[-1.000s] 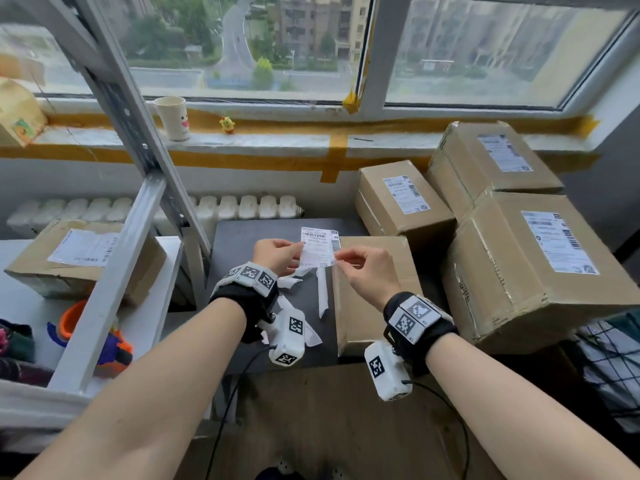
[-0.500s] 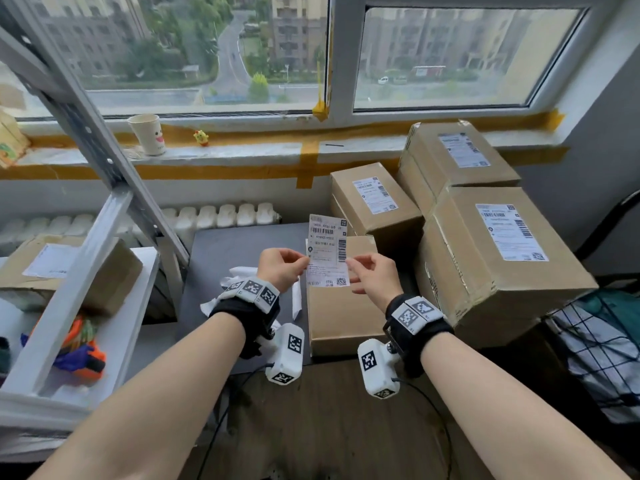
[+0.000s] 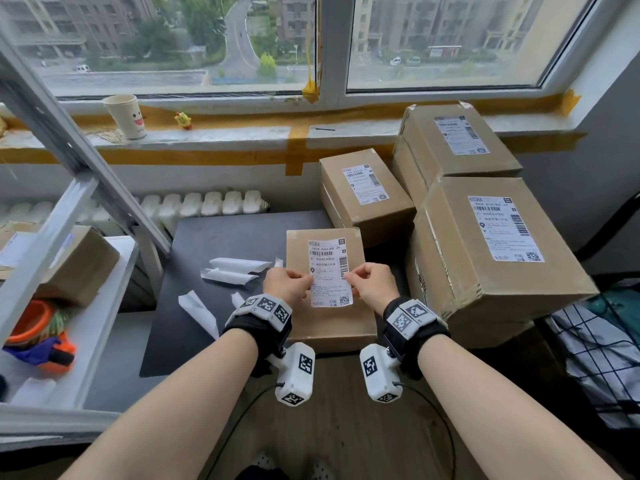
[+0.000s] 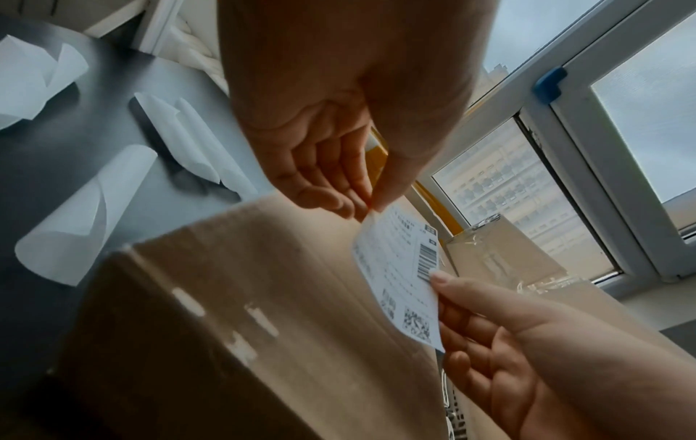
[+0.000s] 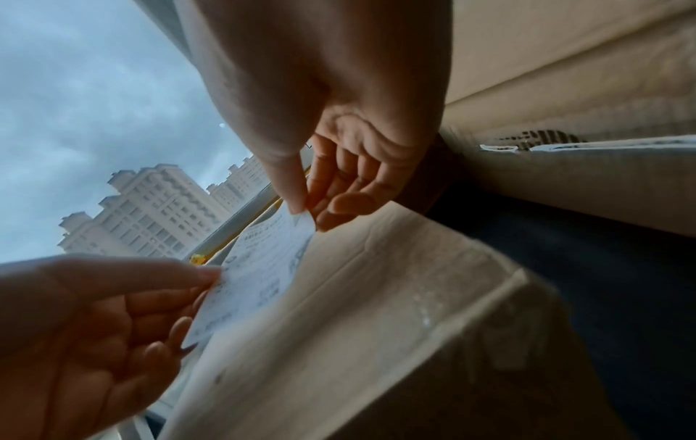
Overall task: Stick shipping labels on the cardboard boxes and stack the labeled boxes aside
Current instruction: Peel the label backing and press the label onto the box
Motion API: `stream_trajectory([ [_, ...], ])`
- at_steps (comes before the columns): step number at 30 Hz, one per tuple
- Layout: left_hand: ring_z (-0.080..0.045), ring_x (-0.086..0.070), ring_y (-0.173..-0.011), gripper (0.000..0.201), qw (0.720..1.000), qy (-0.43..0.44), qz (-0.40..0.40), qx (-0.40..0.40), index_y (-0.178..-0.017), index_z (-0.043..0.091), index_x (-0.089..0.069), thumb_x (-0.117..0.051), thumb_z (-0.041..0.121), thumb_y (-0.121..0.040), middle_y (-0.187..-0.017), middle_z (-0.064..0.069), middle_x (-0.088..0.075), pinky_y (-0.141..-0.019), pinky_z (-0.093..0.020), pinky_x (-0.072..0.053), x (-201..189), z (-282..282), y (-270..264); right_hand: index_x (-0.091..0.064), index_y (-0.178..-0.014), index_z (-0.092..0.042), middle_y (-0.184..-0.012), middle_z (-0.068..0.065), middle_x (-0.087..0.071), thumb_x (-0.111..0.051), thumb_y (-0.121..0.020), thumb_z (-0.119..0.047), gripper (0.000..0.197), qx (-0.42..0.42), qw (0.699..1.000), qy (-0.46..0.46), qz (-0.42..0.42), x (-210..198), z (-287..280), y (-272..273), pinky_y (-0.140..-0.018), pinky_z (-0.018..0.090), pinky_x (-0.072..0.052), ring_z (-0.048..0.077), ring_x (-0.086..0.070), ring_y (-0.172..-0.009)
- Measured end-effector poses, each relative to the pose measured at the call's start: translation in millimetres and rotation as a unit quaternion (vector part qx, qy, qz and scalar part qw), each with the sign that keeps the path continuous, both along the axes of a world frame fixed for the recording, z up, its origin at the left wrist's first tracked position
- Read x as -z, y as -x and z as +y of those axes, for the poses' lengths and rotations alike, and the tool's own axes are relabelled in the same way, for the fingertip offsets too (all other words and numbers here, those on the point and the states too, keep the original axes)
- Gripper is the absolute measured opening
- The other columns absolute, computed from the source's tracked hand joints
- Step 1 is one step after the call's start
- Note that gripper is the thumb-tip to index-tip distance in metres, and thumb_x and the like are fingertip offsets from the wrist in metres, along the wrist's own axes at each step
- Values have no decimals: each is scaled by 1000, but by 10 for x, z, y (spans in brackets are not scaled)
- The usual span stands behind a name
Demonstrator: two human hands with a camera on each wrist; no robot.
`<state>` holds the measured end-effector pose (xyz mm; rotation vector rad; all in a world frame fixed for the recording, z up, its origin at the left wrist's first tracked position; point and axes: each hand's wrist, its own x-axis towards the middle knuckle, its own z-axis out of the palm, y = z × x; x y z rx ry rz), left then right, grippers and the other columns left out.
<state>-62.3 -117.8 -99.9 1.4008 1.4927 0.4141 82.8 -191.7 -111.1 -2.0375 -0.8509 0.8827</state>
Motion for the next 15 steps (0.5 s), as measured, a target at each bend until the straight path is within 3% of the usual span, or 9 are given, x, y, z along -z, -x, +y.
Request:
stream_trajectory([
  [2,-18,-64,-62,23,1000,-7,9,-17,-58,16,-63,-70,15,-80,-68,-6,-66,-77,-34,-57,36,-17,-25,-59,-67,-23,-84,3,-72,-66,-84,-24,19,-4,1000,15,-22,12,4,-7,-80,39,-56,21,-68,-81],
  [4,-22,-67,-74,17,999,-15,29,-18,-62,13,-68,-70,17,-79,-65,-3,-65,-78,-31,-56,60,-31,-34,-60,-68,-23,-85,1,-70,-65,-85,-26,18,-7,999,27,-40,14,0,-7,-80,35,-55,19,-67,-82],
  [8,-18,-64,-77,11,998,-21,60,-11,-75,13,-72,-70,23,-80,-75,-3,-67,-77,-26,-52,51,-50,-44,-60,-73,-20,-87,0,-66,-63,-86,-29,16,-20,995,61,-75,16,-19,-4,-73,26,-45,18,-61,-83],
  [11,-19,-64,-77,12,997,-28,76,-15,-72,17,-70,-69,25,-80,-78,-3,-69,-71,-25,-48,34,-70,-57,-60,-76,-21,-92,2,-68,-62,-88,-31,16,-35,992,78,-90,17,-17,12,-72,26,-44,19,-61,-84],
  [15,-22,-68,-82,11,995,-31,94,-19,-72,18,-71,-68,25,-80,-83,-5,-73,-72,-26,-51,40,-83,-56,-60,-79,-20,-95,3,-68,-60,-89,-32,15,-47,988,94,-111,2,-5,29,-72,26,-42,19,-57,-82],
])
